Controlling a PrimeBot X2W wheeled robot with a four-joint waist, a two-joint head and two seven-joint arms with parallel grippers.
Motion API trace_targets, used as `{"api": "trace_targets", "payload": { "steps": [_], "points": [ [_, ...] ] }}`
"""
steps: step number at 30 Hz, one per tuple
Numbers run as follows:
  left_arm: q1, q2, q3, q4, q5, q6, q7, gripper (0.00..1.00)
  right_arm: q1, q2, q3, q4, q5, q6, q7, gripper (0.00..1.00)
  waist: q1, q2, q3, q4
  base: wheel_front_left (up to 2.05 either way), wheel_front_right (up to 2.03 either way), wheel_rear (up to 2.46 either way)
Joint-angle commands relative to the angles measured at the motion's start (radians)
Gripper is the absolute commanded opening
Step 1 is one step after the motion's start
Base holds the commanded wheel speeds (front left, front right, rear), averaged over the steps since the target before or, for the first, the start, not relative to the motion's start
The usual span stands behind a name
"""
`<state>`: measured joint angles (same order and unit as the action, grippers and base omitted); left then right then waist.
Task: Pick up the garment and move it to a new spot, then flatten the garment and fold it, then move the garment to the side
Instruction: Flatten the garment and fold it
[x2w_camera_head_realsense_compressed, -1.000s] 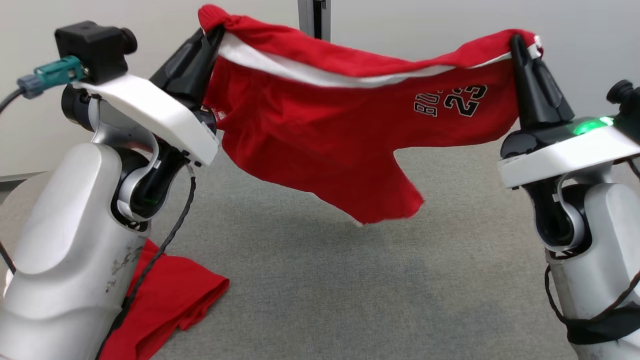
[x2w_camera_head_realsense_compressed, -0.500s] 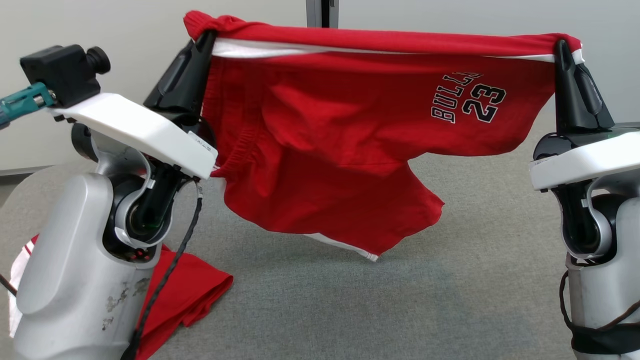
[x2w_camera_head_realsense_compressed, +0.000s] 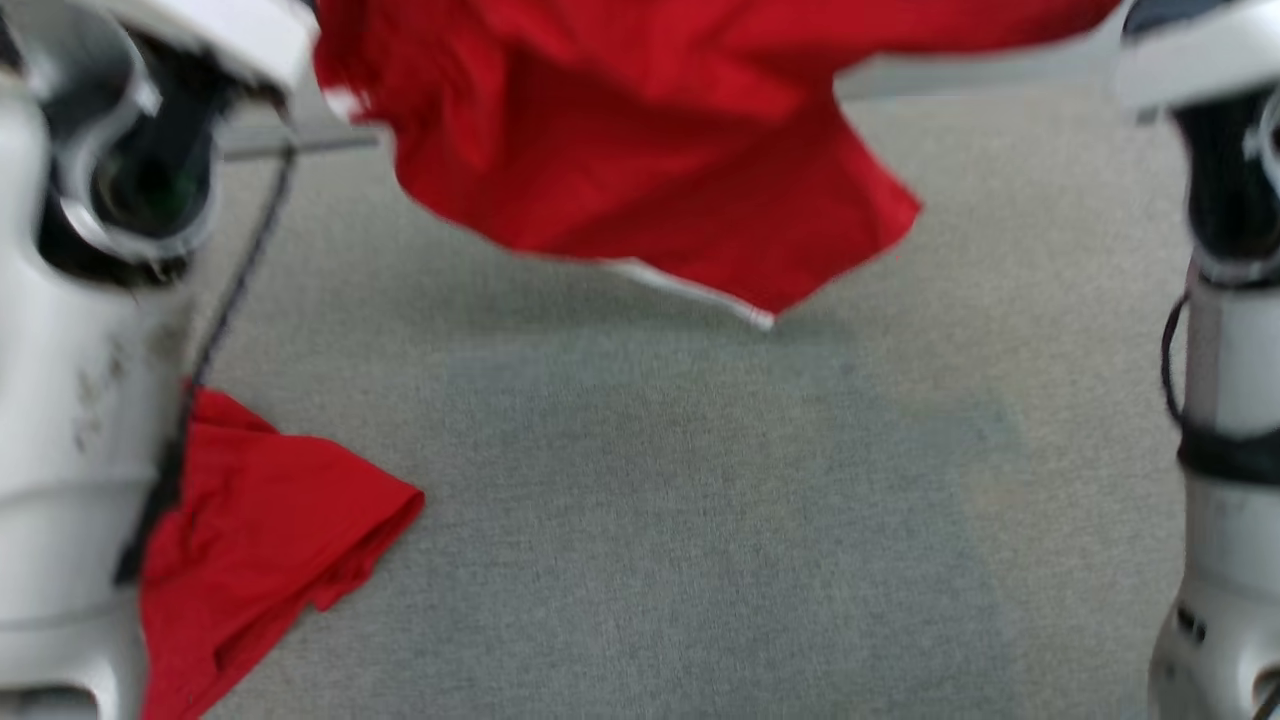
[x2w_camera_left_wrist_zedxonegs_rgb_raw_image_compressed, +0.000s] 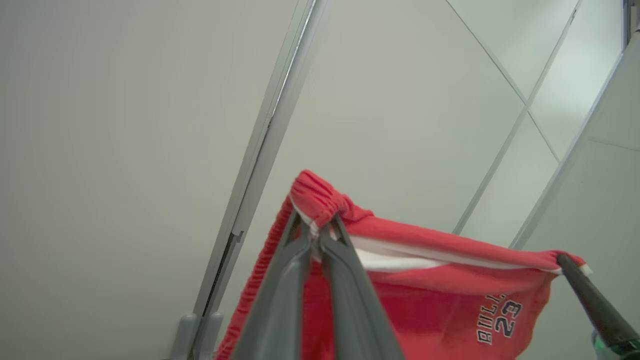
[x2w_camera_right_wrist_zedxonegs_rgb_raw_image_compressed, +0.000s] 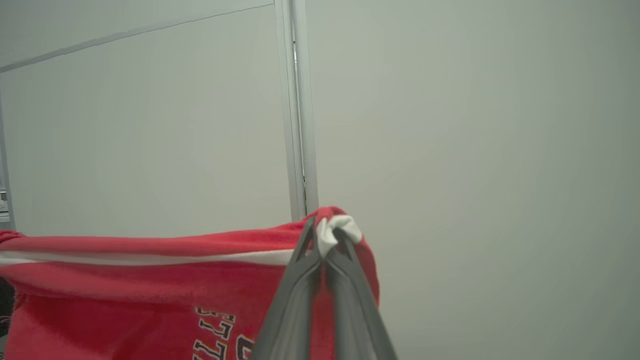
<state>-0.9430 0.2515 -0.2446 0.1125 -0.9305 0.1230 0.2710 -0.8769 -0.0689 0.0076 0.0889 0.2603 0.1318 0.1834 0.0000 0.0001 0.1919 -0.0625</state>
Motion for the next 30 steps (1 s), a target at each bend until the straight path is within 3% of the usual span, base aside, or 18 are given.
{"api": "trace_targets", "payload": {
  "steps": [1,7,15,22,30],
  "points": [
    [-0.061,0.023,0.002,0.042,0.023,-0.017,-0.006,0.0,-0.065,-0.011,0.011,0.041,-0.016,-0.002,-0.018,0.0,0.0,-0.0001,0.152,-0.024,0.0,0.0,0.0],
    [-0.334,0.037,0.02,0.29,0.078,-0.087,-0.104,0.0,-0.407,-0.009,0.02,0.296,-0.093,-0.002,-0.188,0.0,0.0,-0.0001,0.305,-0.062,0.0,0.0,0.0],
    [-0.557,0.009,0.022,0.533,0.12,-0.173,-0.273,0.0,-0.636,0.001,-0.018,0.539,-0.177,-0.004,-0.409,0.0,0.0,-0.0001,0.397,-0.086,0.0,0.0,0.0],
    [-0.522,-0.068,-0.038,0.723,0.119,-0.241,-0.388,0.0,-0.556,0.015,0.004,0.71,-0.127,-0.003,-0.449,0.0,0.0,-0.0001,0.443,-0.065,0.0,0.0,0.0],
    [-0.323,-0.096,-0.183,0.788,0.11,-0.253,-0.453,0.0,-0.355,0.016,0.059,0.781,-0.085,-0.002,-0.451,0.0,0.0,-0.0001,0.408,-0.029,0.0,0.0,0.0]
  ]
}}
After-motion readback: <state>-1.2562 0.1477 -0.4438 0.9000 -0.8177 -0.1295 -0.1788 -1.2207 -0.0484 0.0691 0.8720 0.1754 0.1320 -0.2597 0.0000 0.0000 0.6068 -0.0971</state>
